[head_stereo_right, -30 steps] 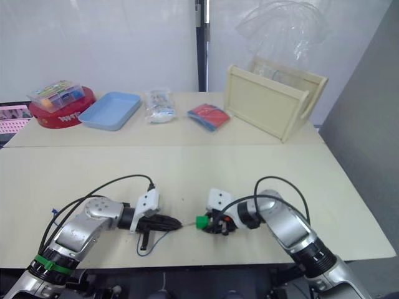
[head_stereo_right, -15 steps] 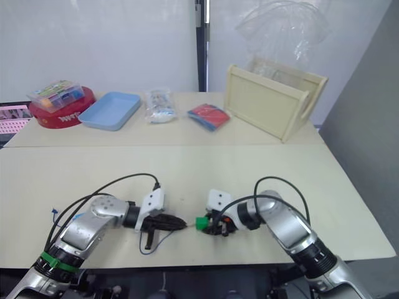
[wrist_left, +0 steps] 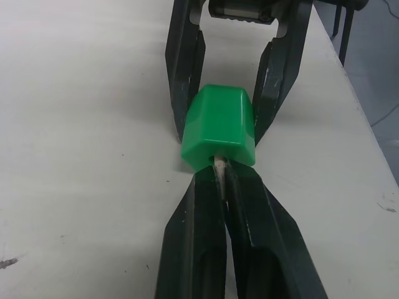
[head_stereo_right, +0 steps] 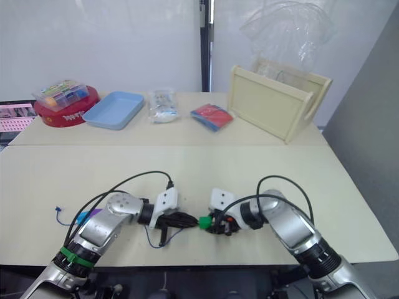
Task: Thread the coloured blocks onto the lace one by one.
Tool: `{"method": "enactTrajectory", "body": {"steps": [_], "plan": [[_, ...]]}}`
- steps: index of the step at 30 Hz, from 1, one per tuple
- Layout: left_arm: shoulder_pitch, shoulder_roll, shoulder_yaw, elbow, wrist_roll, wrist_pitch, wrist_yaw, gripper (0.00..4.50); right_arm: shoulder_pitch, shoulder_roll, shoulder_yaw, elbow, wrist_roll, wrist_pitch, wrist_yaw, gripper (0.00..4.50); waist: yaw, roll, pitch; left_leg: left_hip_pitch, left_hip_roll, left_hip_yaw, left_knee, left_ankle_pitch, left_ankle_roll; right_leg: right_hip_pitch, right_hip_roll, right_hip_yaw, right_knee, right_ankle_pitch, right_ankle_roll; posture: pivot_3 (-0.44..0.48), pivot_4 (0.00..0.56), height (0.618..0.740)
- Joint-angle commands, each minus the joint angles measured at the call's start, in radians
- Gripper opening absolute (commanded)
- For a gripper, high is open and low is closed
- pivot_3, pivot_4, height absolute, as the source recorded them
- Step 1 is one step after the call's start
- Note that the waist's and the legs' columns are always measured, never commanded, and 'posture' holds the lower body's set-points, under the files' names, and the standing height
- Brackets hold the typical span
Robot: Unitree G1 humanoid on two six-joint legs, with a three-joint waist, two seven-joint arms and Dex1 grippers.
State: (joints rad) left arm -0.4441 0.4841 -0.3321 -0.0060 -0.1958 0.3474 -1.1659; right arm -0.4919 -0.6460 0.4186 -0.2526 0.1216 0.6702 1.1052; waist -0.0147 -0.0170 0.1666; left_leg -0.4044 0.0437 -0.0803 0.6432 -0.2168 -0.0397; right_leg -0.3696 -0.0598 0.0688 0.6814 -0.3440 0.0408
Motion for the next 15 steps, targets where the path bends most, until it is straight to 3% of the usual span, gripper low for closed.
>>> {"method": "enactTrajectory", "body": {"steps": [1,6,15], "plan": [[-0.026,-0.007,0.019,-0.029,-0.022,-0.009,0.001,0.99,0.014,0.012,0.022,-0.035,0.012,0.001,-0.002,1.27,-0.001,0.0,0.0,0.0,0.0,0.0,0.0,0.0,0.0,0.0,0.0,0.0,0.0,0.0,0.0,0.0,0.15,0.74],[-0.021,0.044,0.067,-0.077,-0.053,0.072,0.007,2.54,0.015,0.009,0.025,-0.017,-0.005,-0.004,-0.015,1.27,-0.004,0.0,0.0,0.0,0.0,0.0,0.0,0.0,0.0,0.0,0.0,0.0,0.0,0.0,0.0,0.0,0.15,0.74],[0.077,0.156,0.095,-0.182,-0.083,0.138,0.003,2.54,0.0,0.009,0.036,0.016,-0.017,-0.025,-0.021,1.27,-0.012,0.0,0.0,0.0,0.001,0.0,-0.001,0.0,0.0,0.0,0.001,0.0,0.0,0.0,0.0,0.0,0.15,0.74]]}}
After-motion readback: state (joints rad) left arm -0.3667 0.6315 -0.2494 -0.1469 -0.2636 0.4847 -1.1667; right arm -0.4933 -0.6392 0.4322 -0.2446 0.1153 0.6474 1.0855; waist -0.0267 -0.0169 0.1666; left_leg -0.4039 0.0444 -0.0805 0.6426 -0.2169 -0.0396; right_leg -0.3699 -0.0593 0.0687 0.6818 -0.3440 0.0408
